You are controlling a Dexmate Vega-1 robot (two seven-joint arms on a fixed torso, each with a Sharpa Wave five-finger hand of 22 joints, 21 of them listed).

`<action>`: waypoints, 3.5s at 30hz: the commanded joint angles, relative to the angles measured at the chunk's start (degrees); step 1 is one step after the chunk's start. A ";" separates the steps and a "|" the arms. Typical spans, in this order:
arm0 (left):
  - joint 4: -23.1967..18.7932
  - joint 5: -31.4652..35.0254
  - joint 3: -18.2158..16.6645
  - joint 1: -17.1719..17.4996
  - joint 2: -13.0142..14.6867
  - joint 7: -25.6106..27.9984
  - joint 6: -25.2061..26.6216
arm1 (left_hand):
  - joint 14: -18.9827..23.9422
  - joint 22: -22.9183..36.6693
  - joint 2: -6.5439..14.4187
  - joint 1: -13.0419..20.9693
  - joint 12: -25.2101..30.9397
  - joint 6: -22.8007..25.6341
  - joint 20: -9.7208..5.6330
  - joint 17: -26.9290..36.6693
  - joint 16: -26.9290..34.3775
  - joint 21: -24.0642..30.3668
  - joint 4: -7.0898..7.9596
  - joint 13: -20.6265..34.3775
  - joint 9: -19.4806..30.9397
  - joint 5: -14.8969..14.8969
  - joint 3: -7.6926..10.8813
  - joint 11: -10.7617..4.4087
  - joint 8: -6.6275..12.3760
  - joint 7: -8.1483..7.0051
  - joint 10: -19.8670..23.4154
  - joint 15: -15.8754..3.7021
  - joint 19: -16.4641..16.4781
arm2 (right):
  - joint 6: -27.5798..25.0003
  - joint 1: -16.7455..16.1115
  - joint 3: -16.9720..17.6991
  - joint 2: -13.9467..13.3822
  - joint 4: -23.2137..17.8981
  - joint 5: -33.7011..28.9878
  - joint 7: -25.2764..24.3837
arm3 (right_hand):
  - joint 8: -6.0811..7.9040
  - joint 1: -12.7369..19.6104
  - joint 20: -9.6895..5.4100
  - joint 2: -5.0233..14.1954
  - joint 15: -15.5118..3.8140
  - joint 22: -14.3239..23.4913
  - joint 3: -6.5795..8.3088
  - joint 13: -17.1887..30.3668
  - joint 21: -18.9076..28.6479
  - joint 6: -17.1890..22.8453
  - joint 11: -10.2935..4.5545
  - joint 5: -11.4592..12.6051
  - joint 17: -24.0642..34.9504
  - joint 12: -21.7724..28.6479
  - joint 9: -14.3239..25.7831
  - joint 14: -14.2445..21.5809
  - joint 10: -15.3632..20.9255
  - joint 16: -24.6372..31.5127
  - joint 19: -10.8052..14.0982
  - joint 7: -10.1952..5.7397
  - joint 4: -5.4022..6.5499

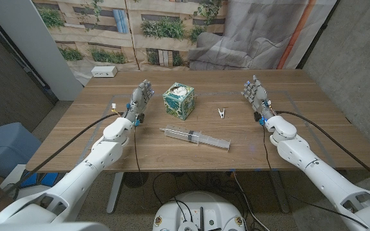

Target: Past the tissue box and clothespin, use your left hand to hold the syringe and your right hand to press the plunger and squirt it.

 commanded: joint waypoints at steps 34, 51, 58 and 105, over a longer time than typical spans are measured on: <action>-31.23 8.45 -4.47 12.24 19.90 8.11 15.84 | 1.97 -0.02 2.75 4.70 0.27 3.44 -1.39 0.18 -0.02 -0.40 -8.08 0.25 0.43 -0.81 1.98 -1.79 0.87 -1.60 3.64 -1.71 1.91 | 2.55 2.13 -0.52 0.09 3.35 -1.02 2.74 | 0.85 0.78 -0.09 0.84 0.03 0.09 1.02 0.05 0.53 0.48 -0.06 0.58 -1.09 0.46 0.24 -0.22 0.60 0.42 0.06 -0.23 -0.69; -44.45 17.92 -5.58 14.58 29.54 11.07 27.66 | 3.84 0.01 2.38 6.44 0.33 5.16 -2.05 0.18 0.23 -0.18 -11.64 0.28 0.47 -1.12 2.26 -3.09 1.00 -2.47 5.68 -2.93 3.69 | 7.42 3.93 -0.26 1.69 9.13 -0.58 6.19 | 0.94 0.84 -0.03 0.85 0.02 0.09 1.15 0.02 0.59 0.57 -0.07 0.58 -1.60 0.54 0.23 -0.19 0.69 0.53 0.05 -0.38 -0.93; -47.60 22.45 -5.07 14.34 32.81 9.99 30.62 | 4.64 0.03 2.41 6.95 0.25 5.62 -2.22 0.17 0.28 0.00 -12.70 0.28 0.49 -1.16 2.25 -3.51 0.94 -2.83 6.22 -3.46 4.70 | 8.36 3.28 -0.34 2.14 8.60 -1.15 5.03 | 1.00 0.83 -0.47 0.86 -0.51 0.08 1.22 0.01 0.63 0.68 0.03 0.57 -1.89 0.60 0.22 -0.15 0.81 0.59 0.09 -0.36 -1.04; -62.70 48.72 5.62 0.85 42.74 -16.62 44.53 | 9.46 -0.02 -2.05 13.18 -0.26 8.16 -5.31 0.24 0.14 -0.25 -17.68 0.30 0.52 -1.01 1.41 -7.47 1.35 -8.51 11.03 -7.40 8.51 | 10.08 4.75 -0.43 4.74 15.41 1.09 8.73 | 0.94 0.90 -0.16 1.20 0.11 0.08 1.79 -0.04 0.67 0.41 -0.09 0.47 -3.33 0.53 0.21 -0.03 0.67 0.77 0.18 -0.63 -1.61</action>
